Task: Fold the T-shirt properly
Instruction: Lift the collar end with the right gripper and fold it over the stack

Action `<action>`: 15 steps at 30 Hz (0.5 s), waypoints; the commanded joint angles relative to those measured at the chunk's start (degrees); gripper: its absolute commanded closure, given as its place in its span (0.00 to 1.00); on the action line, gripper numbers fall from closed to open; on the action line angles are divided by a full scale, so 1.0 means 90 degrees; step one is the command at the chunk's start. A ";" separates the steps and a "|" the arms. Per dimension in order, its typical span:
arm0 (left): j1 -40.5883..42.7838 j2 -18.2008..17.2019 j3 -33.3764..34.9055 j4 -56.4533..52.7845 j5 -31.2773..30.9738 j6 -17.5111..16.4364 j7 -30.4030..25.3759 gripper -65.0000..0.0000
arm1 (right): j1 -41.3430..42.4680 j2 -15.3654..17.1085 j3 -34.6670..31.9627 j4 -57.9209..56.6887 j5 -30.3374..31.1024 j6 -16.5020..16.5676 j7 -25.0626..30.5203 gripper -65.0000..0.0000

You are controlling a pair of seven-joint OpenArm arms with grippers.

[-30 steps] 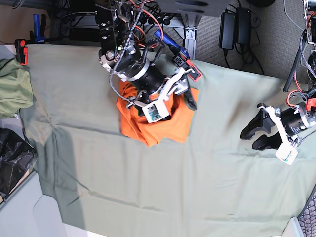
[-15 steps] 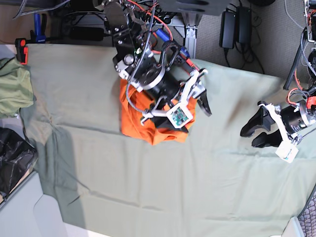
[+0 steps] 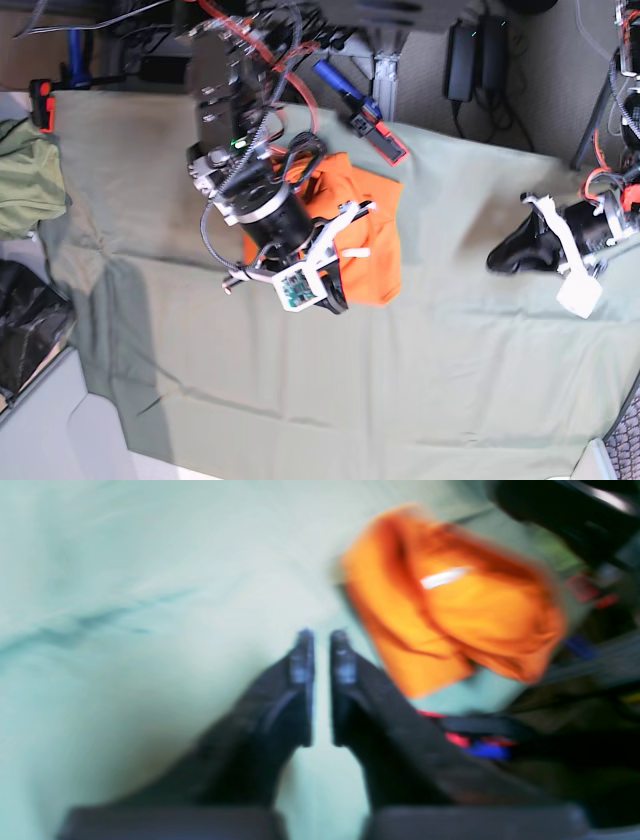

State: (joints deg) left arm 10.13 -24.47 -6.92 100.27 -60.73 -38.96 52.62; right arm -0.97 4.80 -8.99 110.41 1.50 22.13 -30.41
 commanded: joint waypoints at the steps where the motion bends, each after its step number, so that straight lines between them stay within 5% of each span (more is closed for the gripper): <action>1: 0.0036 -0.0070 0.0058 0.0253 -0.0148 -0.0116 -0.0102 1.00 | 0.0107 0.0024 0.0216 0.0129 0.0160 0.0498 0.0163 1.00; 7: 0.0355 -0.0068 0.1579 0.1248 0.0843 -0.0116 -0.0325 1.00 | 0.0308 0.0381 0.1379 0.0019 0.0510 0.0498 0.0170 1.00; 15: -0.0078 -0.0068 0.3793 0.1423 0.4299 -0.0116 -0.1523 1.00 | 0.0930 0.0906 0.1668 -0.1562 0.0729 0.0503 0.0401 1.00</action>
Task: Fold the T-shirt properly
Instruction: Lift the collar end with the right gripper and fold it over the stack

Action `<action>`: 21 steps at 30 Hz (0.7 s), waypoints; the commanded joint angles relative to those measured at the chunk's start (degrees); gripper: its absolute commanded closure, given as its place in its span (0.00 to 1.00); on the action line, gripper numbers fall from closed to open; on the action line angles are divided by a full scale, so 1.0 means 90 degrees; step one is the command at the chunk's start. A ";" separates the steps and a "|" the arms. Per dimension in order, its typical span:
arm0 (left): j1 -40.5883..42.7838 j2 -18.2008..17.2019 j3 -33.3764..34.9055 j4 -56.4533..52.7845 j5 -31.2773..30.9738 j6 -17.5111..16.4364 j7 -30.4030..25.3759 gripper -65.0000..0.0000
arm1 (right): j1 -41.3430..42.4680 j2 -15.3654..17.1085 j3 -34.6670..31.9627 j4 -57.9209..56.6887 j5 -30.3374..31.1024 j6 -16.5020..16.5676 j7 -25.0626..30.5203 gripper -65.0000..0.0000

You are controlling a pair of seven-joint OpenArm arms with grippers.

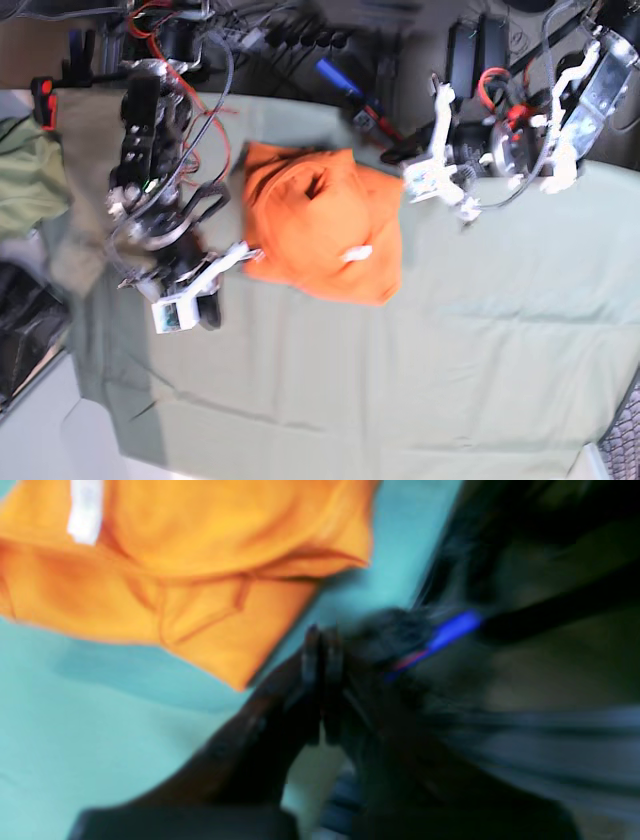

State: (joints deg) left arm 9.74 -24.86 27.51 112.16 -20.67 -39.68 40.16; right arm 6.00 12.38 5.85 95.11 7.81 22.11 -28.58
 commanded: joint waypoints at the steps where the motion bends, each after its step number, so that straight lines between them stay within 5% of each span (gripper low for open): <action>1: -0.0104 -0.0024 0.0100 0.0097 0.0102 -0.0035 -0.0211 1.00 | 0.0282 0.0107 0.0017 -0.0124 0.0175 0.0512 0.0194 1.00; 10: -0.0534 -0.0022 0.0413 -0.0838 0.0483 -0.0035 -0.0619 1.00 | 0.1124 0.0136 -0.0124 -0.1664 0.0588 0.0522 0.0175 1.00; 21: -0.0772 0.0192 0.0410 -0.1681 0.0731 -0.0035 -0.1185 1.00 | 0.1428 0.0141 -0.1273 -0.2229 0.0274 0.0525 0.0044 1.00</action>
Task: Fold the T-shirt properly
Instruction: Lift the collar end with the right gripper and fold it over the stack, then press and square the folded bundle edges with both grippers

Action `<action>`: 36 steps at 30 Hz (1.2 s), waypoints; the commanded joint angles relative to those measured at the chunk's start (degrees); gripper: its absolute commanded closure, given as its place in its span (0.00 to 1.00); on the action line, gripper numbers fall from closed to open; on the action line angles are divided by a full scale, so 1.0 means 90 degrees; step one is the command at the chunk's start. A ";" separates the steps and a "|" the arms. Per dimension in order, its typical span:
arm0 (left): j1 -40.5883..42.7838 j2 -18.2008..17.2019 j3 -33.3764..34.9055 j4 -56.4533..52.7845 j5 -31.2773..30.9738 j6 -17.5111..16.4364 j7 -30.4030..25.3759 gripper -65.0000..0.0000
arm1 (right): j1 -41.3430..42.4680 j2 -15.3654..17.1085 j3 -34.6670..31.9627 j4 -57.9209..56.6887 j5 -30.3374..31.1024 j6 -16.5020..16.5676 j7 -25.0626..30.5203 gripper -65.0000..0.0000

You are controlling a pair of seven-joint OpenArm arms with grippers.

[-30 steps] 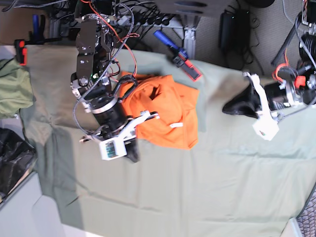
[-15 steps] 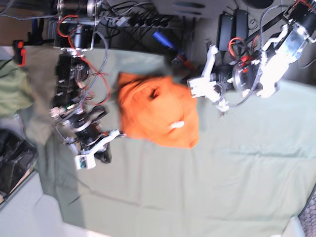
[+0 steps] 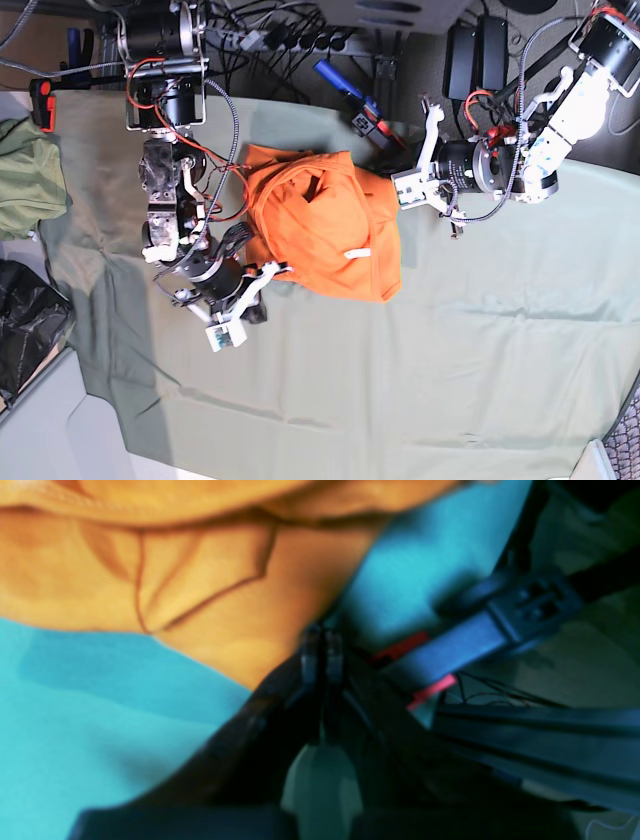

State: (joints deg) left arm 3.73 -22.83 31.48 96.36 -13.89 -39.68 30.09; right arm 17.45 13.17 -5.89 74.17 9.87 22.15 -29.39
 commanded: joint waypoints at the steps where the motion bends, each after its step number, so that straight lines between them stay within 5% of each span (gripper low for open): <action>1: -0.0206 -0.0019 -0.0032 -0.0036 0.0032 -0.0035 -0.0172 1.00 | 0.0153 0.0053 -0.0007 0.0097 0.0051 0.0517 0.0034 1.00; 7: -0.0923 0.0165 -0.0049 -0.1270 0.0284 -0.0035 -0.0585 1.00 | 0.0085 0.0257 -0.0015 0.0102 0.0226 0.0517 -0.0403 1.00; 19: -0.2633 0.0685 -0.0049 -0.3599 0.0289 -0.0035 -0.1353 1.00 | -0.0328 0.0755 -0.0015 0.0262 0.1863 0.0520 -0.1365 1.00; 36: -0.3378 0.0877 -0.0253 -0.3871 0.0019 -0.0035 -0.1328 1.00 | -0.2208 0.0646 0.0104 0.2341 0.1736 0.0517 -0.1355 1.00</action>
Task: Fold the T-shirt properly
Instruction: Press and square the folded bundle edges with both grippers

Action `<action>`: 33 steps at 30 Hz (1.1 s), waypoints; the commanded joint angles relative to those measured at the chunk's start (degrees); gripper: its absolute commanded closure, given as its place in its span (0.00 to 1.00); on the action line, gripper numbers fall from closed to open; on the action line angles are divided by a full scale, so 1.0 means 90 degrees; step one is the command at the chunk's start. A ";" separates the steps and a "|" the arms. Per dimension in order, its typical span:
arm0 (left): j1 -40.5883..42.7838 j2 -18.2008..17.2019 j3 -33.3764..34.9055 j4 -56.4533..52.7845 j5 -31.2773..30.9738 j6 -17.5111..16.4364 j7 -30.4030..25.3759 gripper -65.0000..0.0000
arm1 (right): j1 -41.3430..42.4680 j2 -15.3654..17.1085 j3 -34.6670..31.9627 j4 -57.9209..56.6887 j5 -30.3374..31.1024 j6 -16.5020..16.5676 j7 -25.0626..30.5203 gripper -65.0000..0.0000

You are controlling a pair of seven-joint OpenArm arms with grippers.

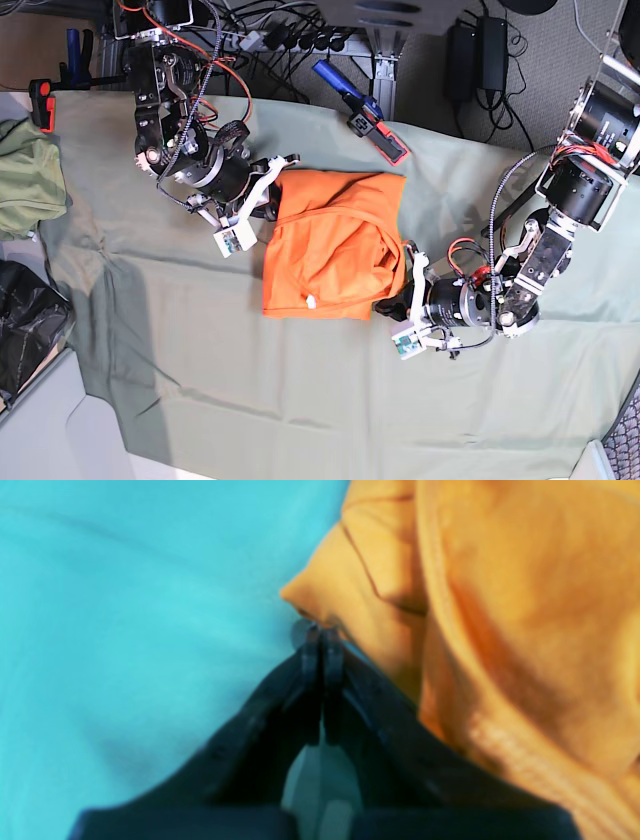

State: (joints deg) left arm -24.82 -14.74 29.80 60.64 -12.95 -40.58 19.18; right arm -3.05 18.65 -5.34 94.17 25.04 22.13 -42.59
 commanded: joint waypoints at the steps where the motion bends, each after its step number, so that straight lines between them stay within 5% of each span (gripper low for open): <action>1: -0.0204 -0.0022 -0.0221 0.0100 -0.0165 0.0064 -0.0056 1.00 | 0.0070 0.0010 0.0114 0.0121 0.0053 0.0520 0.0109 1.00; 8: -0.0185 -0.0197 -0.1666 0.0566 -0.1297 0.0064 0.1270 1.00 | 0.0073 -0.0061 0.0901 0.0124 0.0277 0.0520 0.0117 1.00; 12: 0.0177 -0.0597 -0.1741 0.1763 -0.2800 0.0064 0.2397 1.00 | 0.0075 -0.0063 0.1423 0.0141 0.0537 0.0520 0.0214 1.00; 15: 0.0845 -0.0704 -0.1741 0.3172 -0.3113 0.0064 0.2854 1.00 | 0.0100 -0.0066 0.1688 0.0141 0.0610 0.0520 0.0262 1.00; 21: 0.1982 -0.0595 -0.1477 0.4515 -0.3033 0.0064 0.2786 1.00 | 0.0228 -0.0066 0.1734 0.0138 0.0602 0.0520 0.0274 1.00; 25: 0.2042 -0.0240 -0.1256 0.4201 -0.2021 0.0064 0.2084 1.00 | 0.0272 -0.0126 0.1734 0.0138 0.0648 0.0522 0.0277 1.00; 33: 0.1404 0.0427 -0.1073 0.2871 -0.1605 0.0064 0.1753 1.00 | 0.0357 -0.0687 0.1734 0.0136 0.0600 0.0522 0.0277 1.00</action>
State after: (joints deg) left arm -10.39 -10.79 20.53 85.49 -26.28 -39.70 36.60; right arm -0.60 11.90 9.91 94.39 29.80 22.13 -41.41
